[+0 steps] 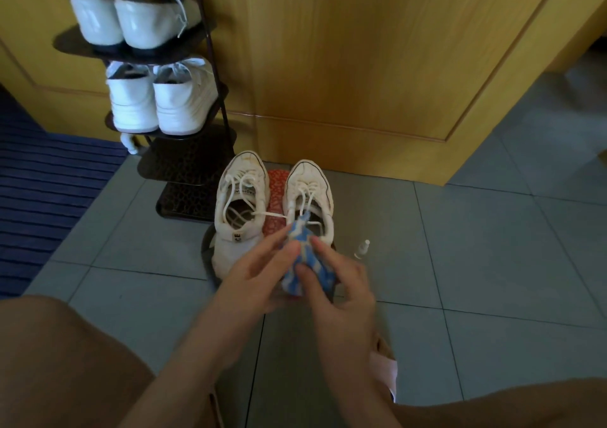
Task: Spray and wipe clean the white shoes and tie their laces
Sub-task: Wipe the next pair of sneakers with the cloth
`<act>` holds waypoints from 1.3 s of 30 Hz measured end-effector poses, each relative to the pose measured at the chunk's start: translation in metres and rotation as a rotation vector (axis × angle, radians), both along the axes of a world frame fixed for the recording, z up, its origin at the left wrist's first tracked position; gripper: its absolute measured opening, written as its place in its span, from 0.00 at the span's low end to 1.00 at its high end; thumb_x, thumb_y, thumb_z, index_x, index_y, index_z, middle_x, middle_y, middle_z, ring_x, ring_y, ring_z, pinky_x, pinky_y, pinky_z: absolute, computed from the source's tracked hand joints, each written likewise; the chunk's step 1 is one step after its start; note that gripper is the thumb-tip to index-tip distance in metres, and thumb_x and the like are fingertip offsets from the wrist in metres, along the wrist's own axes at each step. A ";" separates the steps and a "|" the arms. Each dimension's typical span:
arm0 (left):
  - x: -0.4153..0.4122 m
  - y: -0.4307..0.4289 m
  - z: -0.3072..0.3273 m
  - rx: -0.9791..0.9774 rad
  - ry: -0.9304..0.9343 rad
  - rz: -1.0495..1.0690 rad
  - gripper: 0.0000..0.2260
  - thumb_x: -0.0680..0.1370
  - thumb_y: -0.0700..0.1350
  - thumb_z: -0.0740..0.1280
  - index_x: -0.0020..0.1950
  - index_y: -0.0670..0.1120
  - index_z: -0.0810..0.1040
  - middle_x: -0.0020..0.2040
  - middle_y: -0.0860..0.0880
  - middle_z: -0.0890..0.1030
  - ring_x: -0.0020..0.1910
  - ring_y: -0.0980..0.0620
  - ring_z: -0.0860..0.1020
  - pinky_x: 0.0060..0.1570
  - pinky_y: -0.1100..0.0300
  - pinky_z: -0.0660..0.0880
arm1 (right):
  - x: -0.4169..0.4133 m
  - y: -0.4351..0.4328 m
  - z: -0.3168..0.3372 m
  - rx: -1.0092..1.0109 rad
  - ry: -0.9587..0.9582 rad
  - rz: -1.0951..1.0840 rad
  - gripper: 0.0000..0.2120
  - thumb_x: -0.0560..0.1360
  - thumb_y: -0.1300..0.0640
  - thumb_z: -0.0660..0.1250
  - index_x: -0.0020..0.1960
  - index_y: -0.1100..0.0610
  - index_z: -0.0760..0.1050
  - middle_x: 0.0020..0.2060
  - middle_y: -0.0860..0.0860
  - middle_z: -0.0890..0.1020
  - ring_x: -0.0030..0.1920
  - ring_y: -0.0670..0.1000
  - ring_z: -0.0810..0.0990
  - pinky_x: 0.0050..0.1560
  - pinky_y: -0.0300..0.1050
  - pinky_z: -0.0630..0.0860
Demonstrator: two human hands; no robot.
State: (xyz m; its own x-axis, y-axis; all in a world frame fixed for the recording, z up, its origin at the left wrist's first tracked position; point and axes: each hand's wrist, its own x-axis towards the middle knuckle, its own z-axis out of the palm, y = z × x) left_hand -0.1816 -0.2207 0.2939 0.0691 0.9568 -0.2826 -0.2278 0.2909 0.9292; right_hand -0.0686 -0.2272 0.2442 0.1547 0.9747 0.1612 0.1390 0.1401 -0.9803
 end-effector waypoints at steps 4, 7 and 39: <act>-0.007 -0.004 -0.011 0.031 0.044 0.205 0.14 0.70 0.43 0.68 0.56 0.48 0.79 0.48 0.48 0.84 0.46 0.54 0.83 0.38 0.67 0.78 | -0.005 0.014 0.008 -0.049 -0.087 0.241 0.18 0.73 0.46 0.67 0.62 0.43 0.75 0.59 0.45 0.73 0.62 0.42 0.71 0.60 0.37 0.73; -0.014 -0.001 -0.020 0.045 0.094 0.308 0.08 0.74 0.40 0.67 0.51 0.48 0.80 0.45 0.51 0.84 0.41 0.60 0.82 0.34 0.72 0.75 | 0.007 0.039 0.012 -0.153 -0.063 0.220 0.19 0.74 0.44 0.64 0.64 0.45 0.74 0.68 0.46 0.68 0.69 0.43 0.64 0.70 0.46 0.66; 0.057 0.076 -0.101 0.304 0.475 0.392 0.15 0.78 0.38 0.63 0.64 0.47 0.76 0.63 0.52 0.77 0.61 0.60 0.74 0.58 0.75 0.69 | 0.075 0.080 -0.044 -0.142 -0.232 0.272 0.03 0.71 0.63 0.71 0.44 0.58 0.82 0.64 0.52 0.76 0.69 0.48 0.70 0.51 0.30 0.74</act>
